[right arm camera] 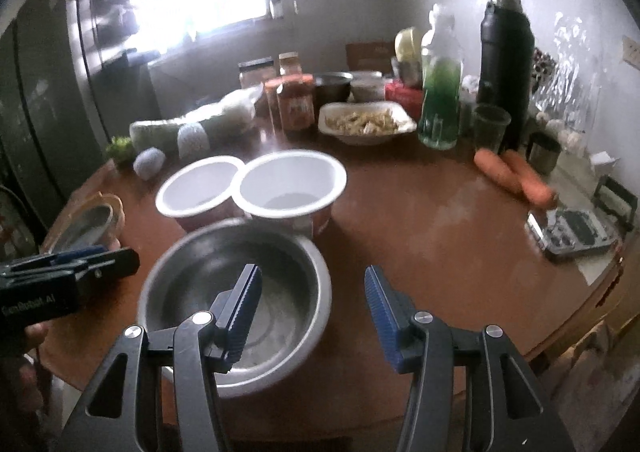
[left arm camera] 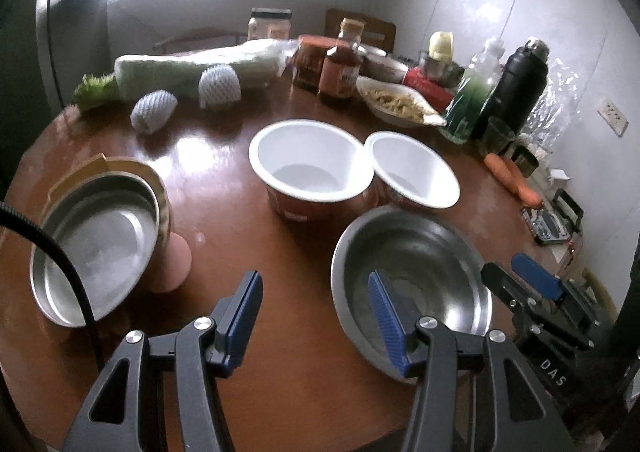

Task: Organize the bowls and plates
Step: 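Move both grippers to the rim of the deep steel bowl, then close both grippers together on the deep steel bowl rim, then lift the steel bowl with both grippers and carry it toward the plate stack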

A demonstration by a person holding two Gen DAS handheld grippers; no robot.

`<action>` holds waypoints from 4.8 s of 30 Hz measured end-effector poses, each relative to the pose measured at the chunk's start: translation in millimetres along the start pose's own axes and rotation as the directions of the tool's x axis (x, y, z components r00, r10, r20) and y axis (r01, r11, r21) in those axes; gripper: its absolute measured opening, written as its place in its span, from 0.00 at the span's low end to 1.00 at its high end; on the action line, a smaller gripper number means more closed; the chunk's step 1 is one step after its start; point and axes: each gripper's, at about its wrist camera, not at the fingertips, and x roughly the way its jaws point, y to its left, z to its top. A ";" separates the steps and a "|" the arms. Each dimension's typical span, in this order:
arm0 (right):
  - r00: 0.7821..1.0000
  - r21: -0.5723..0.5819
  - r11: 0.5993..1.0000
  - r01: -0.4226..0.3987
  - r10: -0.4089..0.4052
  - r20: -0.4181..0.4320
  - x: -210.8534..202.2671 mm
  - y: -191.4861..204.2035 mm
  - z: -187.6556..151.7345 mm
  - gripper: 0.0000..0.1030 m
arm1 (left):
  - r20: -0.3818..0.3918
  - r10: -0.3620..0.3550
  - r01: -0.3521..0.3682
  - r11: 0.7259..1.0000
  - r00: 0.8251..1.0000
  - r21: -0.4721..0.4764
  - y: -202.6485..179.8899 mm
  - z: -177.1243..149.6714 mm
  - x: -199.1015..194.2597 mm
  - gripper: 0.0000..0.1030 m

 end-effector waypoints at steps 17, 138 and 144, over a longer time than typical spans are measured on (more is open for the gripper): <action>0.998 0.046 0.999 -0.026 0.028 -0.057 31.3 -11.4 -14.8 0.37 | -0.052 -0.048 0.048 0.999 0.998 0.001 -11.1 -6.3 42.2 0.52; 0.995 0.048 0.995 -0.086 0.083 0.052 26.9 -2.7 42.8 0.36 | 0.040 -0.066 0.064 0.997 0.997 0.052 -12.4 49.9 -0.7 0.46; 0.998 0.043 0.998 -0.054 0.052 0.032 40.1 -20.5 61.2 0.36 | -0.011 -0.101 0.102 0.993 0.995 0.053 -39.2 61.5 16.7 0.46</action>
